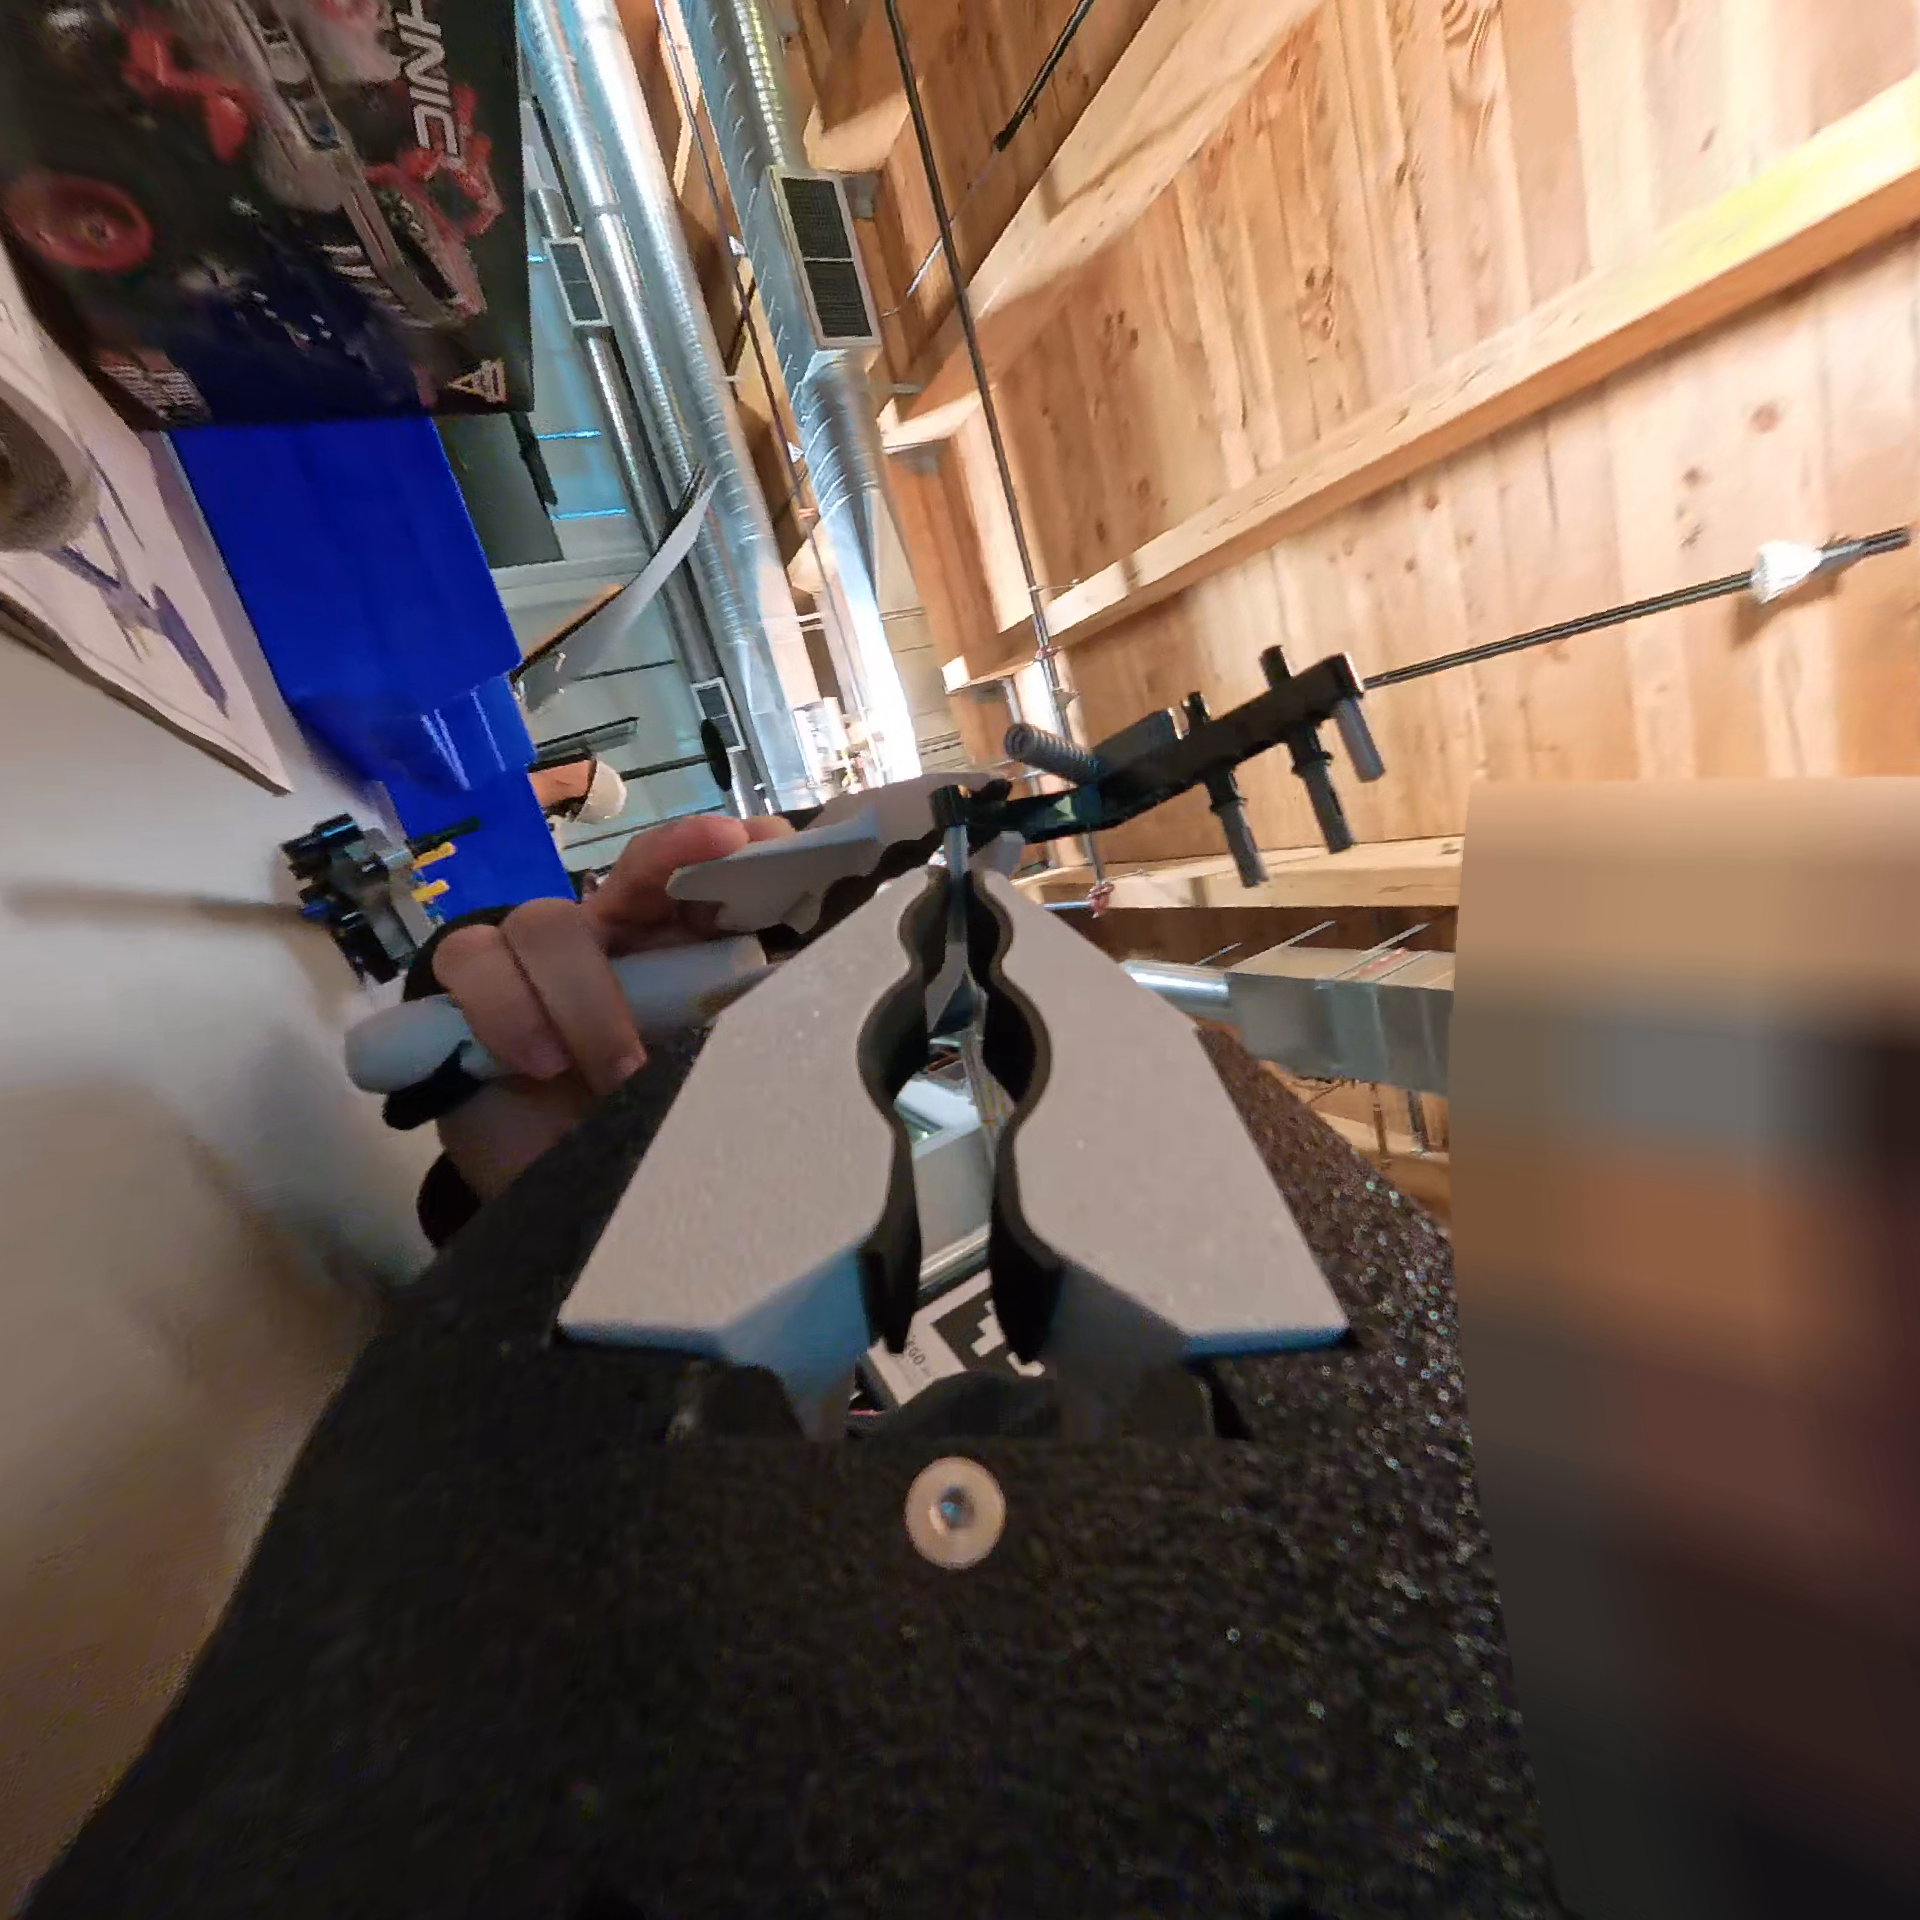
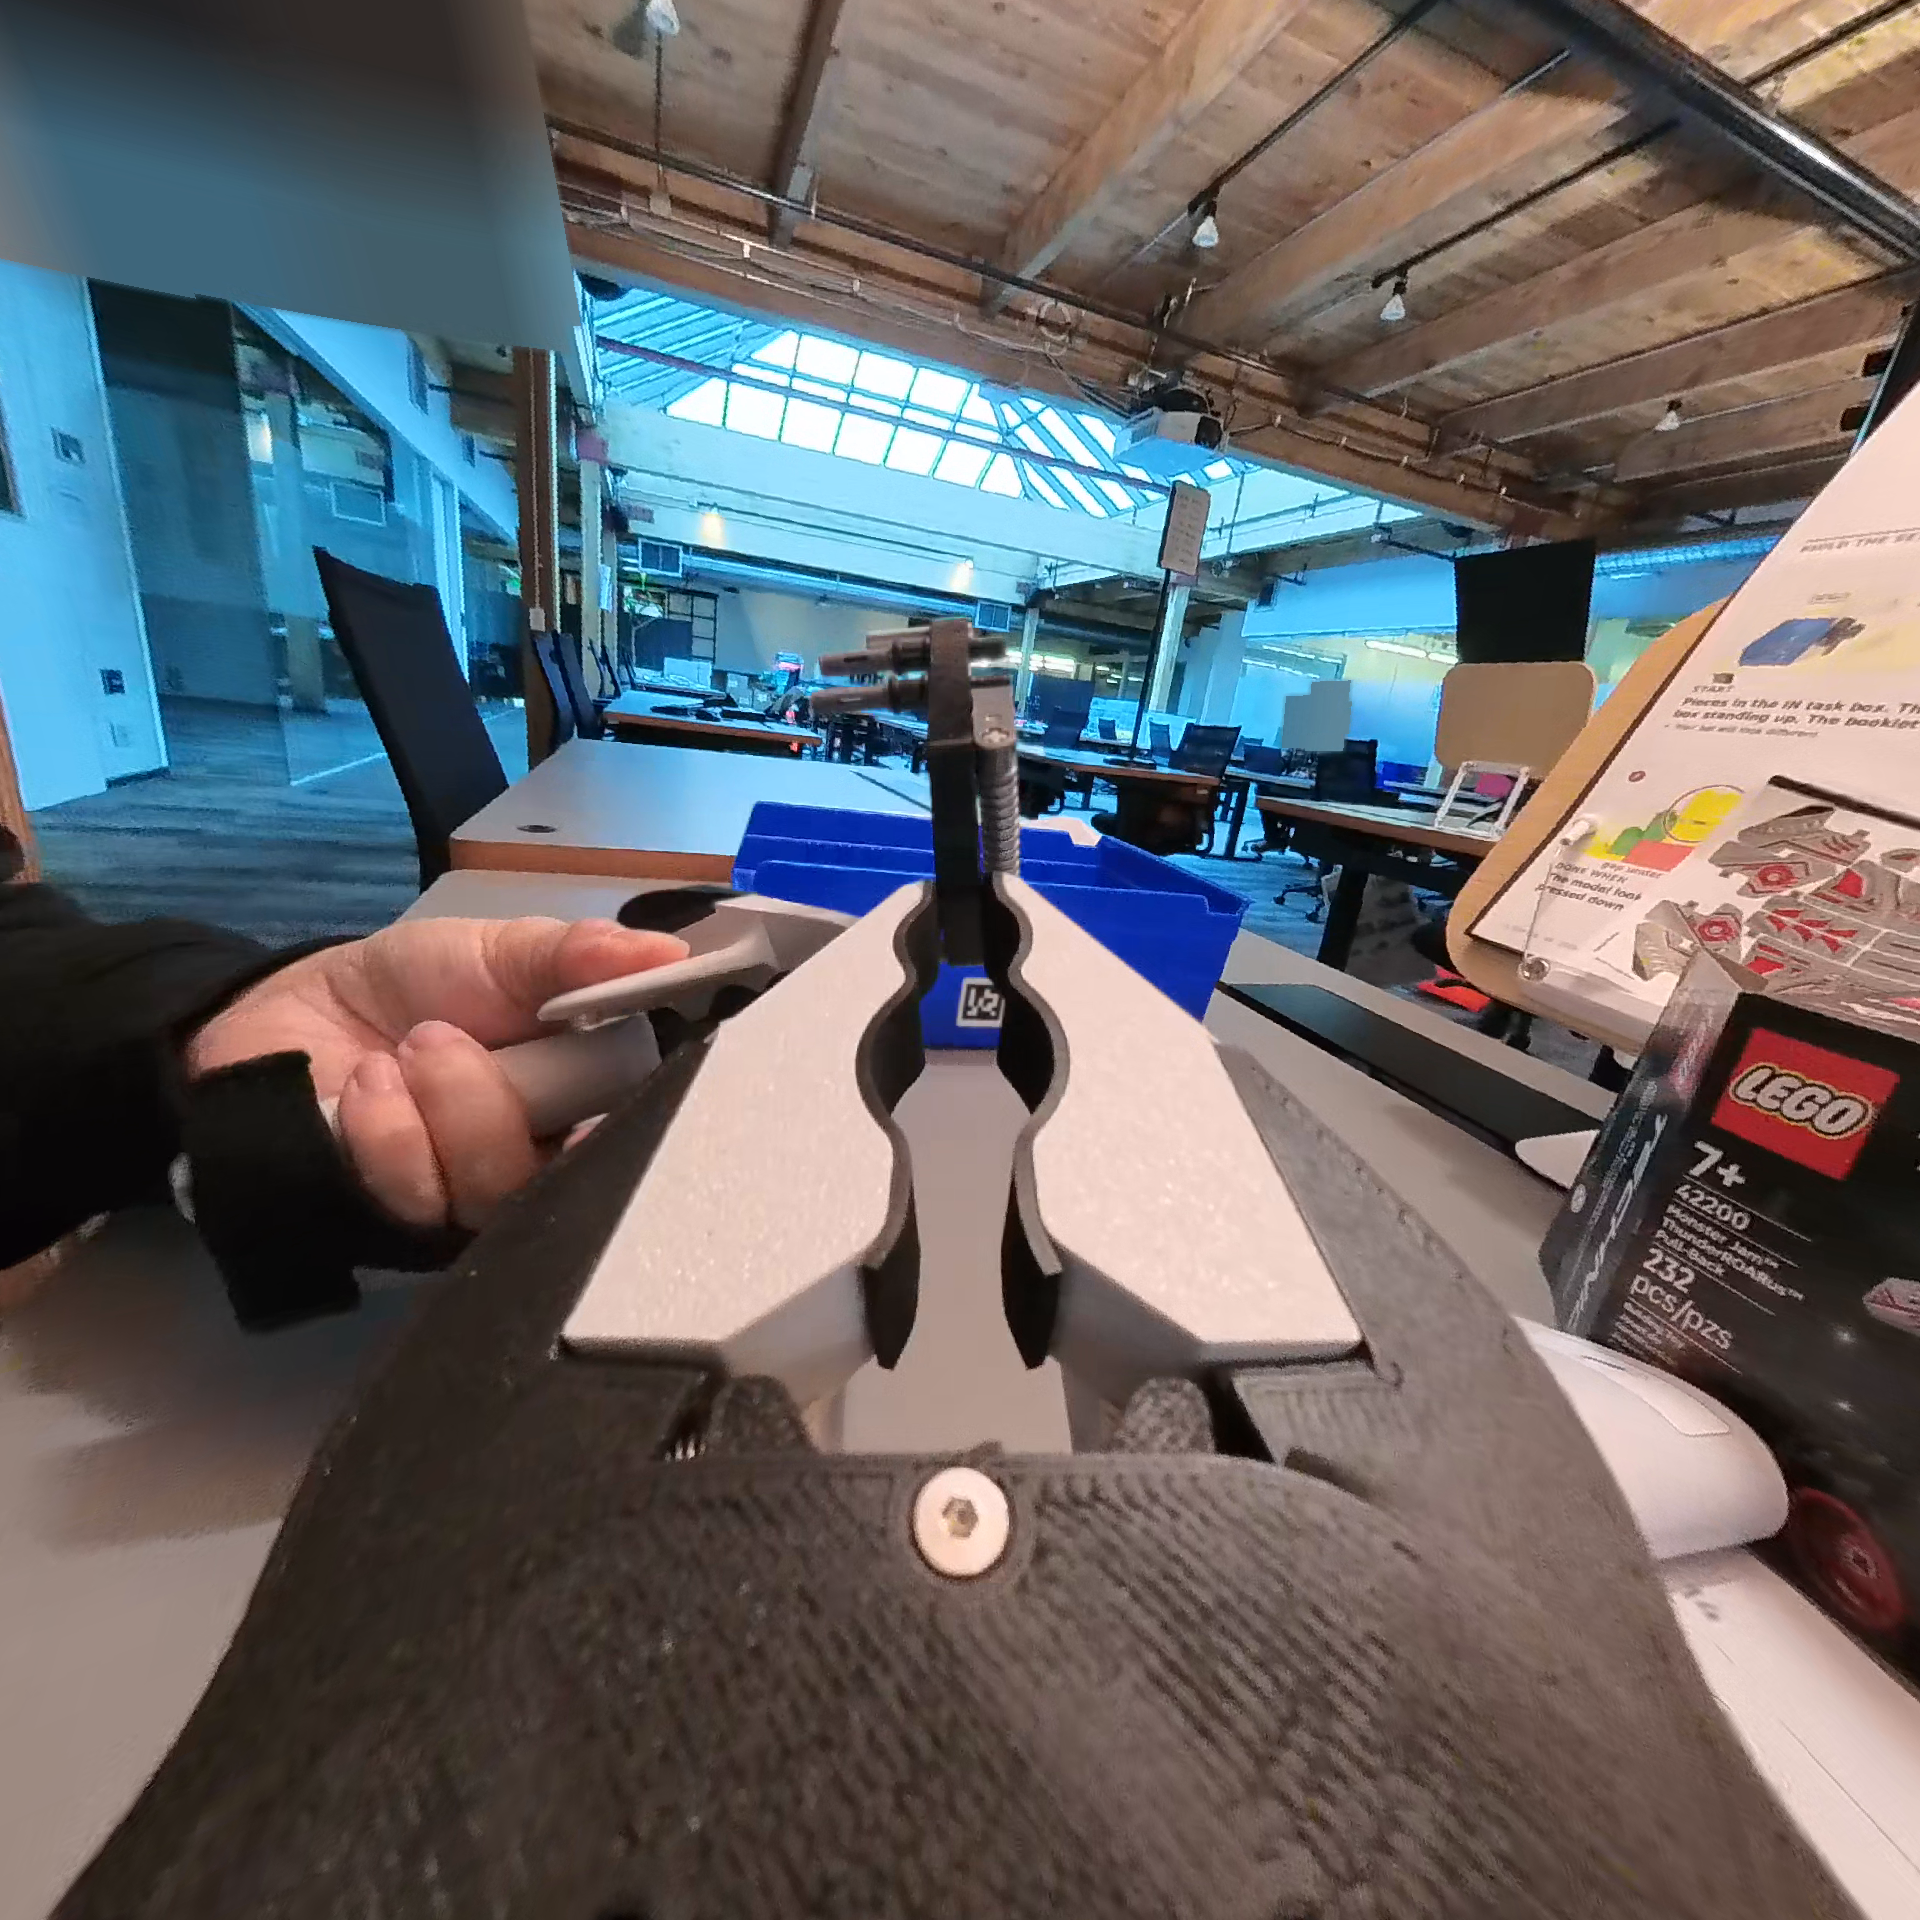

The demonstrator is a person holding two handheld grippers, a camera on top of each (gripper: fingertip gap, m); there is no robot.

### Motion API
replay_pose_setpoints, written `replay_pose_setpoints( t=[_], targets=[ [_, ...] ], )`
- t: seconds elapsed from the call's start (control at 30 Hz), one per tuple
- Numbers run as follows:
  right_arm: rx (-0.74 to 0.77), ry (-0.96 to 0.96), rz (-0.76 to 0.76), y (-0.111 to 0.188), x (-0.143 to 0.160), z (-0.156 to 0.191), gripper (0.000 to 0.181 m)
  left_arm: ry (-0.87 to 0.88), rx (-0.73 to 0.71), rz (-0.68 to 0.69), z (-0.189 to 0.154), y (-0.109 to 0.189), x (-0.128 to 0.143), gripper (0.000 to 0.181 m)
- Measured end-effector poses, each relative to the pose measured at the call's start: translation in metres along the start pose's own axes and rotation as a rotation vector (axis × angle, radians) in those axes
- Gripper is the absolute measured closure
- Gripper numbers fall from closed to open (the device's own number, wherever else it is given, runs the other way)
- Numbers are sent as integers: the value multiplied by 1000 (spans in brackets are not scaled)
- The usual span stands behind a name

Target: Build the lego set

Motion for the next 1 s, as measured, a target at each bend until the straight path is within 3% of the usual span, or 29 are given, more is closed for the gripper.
replay_pose_setpoints(
  t=[0.17,0.3,0.5,0.63,0.7,0.8,0.87,0.93,1.0],
  targets=[
    [25,0,-1,-3,1,-1,175,-25,12,-73,0,1,-3,180],
    [41,-20,28,-5,7,-2,175,-372,-162,-45,2,5,-8,180],
    [27,11,5,-4,1,1,174,-50,-10,-83,-1,2,-3,180],
    [30,45,-12,-3,-2,3,174,7,53,-121,-3,0,0,181],
    [31,56,-12,-5,-3,3,174,-17,61,-130,-4,1,-1,180],
    [-1,6,38,-3,5,1,175,-353,-114,-47,3,3,-3,180],
    [-18,-27,43,-1,5,0,175,-475,-201,16,2,3,-4,180],
    [-42,-66,26,-1,2,1,175,-462,-207,44,0,1,-1,180],
    [-72,-70,47,1,3,3,175,-336,-184,96,2,1,2,181]
  ],
)
Point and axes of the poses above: each gripper's, where its closed fingertips meet, y back along the fingers, x out of its underside, z = x × y across the jaws, the point moved 1 cm from there along y, back along the fingers
